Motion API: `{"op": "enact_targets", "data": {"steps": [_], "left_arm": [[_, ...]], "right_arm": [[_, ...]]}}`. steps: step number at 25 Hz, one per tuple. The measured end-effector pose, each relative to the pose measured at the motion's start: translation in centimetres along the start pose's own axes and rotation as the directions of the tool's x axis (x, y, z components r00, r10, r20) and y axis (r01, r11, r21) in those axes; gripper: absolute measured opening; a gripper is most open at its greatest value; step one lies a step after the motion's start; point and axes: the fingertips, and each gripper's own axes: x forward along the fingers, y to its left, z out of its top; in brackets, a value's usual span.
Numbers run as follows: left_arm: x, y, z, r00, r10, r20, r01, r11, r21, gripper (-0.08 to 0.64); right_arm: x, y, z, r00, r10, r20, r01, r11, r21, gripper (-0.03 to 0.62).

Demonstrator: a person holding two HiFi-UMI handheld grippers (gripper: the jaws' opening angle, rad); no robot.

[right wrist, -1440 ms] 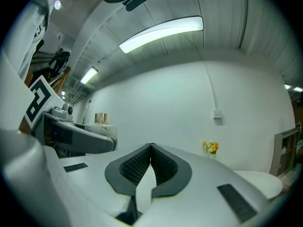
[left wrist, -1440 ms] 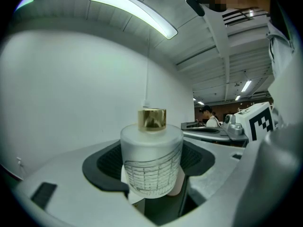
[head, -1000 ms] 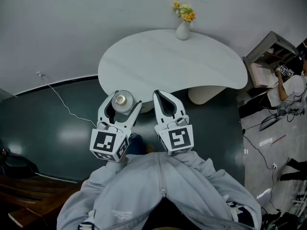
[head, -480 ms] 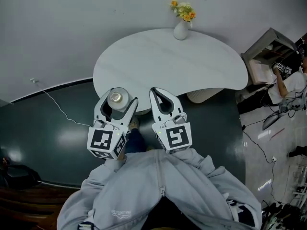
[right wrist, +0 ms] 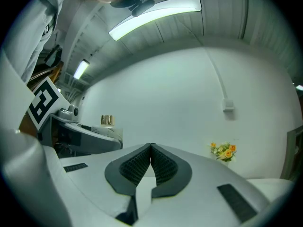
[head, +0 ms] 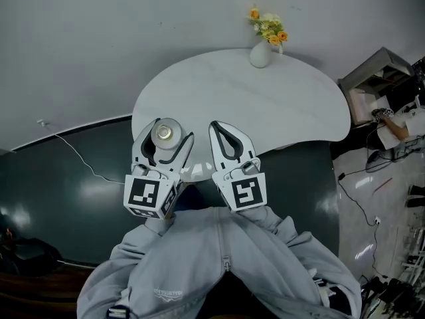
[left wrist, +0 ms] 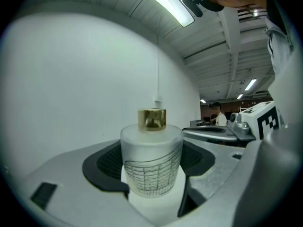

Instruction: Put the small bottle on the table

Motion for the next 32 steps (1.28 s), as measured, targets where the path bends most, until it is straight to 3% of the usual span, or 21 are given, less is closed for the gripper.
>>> {"op": "enact_targets", "data": {"steps": [12, 32], "left_arm": [[9.9, 8.6, -0.5, 0.997, -0.074, 0.024, 0.073, 0.997, 0.03, 0.334], [19.0, 12.0, -4.0, 0.996, -0.09, 0.004, 0.09, 0.994, 0.057, 0.334]], "right_arm": [[11.2, -3.3, -3.1, 0.997, -0.076, -0.022, 0.076, 0.997, 0.001, 0.026], [18.7, -7.2, -9.0, 0.997, -0.029, -0.073, 0.03, 0.999, 0.013, 0.026]]}}
